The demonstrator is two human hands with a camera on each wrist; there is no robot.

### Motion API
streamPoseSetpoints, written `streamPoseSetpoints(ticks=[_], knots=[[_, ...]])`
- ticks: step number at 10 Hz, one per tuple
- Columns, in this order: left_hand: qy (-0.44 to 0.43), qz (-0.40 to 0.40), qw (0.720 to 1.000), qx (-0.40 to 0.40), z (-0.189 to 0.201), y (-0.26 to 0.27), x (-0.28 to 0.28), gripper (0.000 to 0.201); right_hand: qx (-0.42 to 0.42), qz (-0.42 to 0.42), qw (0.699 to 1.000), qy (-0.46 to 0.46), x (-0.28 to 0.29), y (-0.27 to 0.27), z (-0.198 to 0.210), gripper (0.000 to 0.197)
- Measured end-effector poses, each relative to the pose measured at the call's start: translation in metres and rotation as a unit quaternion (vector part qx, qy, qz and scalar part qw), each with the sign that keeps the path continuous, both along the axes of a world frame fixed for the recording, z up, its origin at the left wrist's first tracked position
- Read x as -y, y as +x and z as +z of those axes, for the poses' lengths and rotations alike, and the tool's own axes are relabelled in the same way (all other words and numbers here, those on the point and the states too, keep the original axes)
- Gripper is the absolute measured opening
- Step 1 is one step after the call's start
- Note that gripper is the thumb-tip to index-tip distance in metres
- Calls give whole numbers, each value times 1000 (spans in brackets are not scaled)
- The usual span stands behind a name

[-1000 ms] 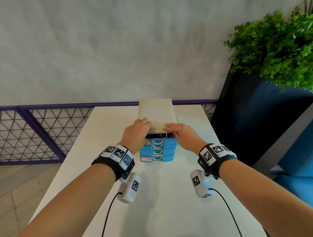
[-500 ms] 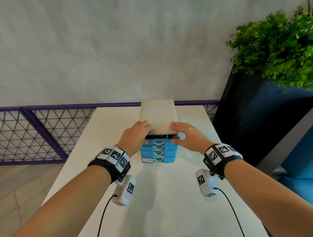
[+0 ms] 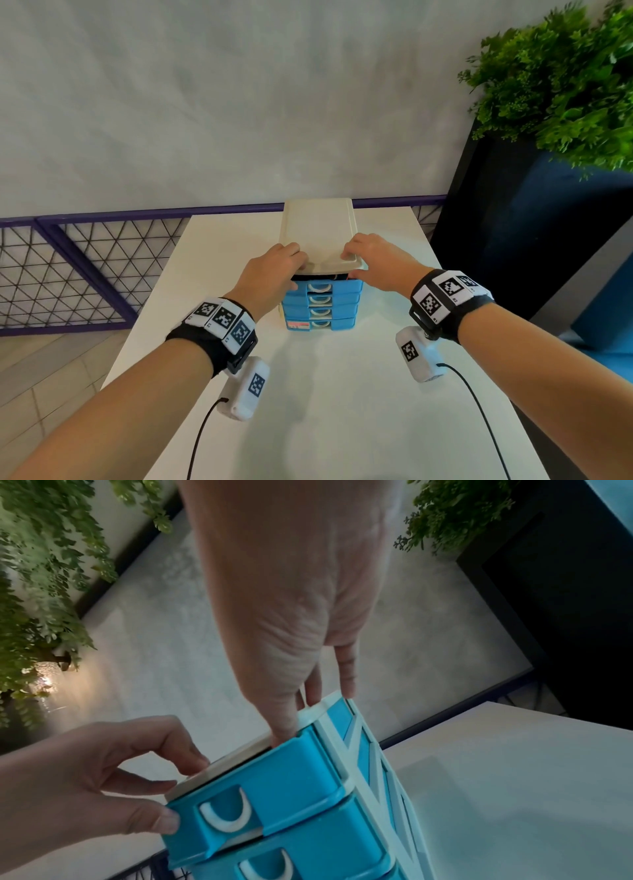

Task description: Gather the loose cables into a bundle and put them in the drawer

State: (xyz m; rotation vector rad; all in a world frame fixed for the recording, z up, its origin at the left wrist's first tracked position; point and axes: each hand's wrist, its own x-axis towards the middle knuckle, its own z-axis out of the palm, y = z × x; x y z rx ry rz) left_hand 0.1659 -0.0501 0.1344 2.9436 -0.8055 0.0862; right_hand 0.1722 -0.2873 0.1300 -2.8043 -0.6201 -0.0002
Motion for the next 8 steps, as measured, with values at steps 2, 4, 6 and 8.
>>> streamPoseSetpoints(ticks=[2, 4, 6, 8], knots=[[-19, 10, 998, 66, -6, 4, 8, 20, -18, -27, 999, 29, -2, -13, -2, 41], [-25, 11, 996, 87, -10, 1, 8, 20, 10, -54, 998, 23, -10, -17, -5, 39], [-57, 13, 996, -63, 10, 9, -1, 17, -39, -60, 997, -5, -4, -19, 9, 41], [-164, 42, 982, -86, 0, -27, -59, 17, -74, -95, 993, 15, 28, -65, 29, 40]])
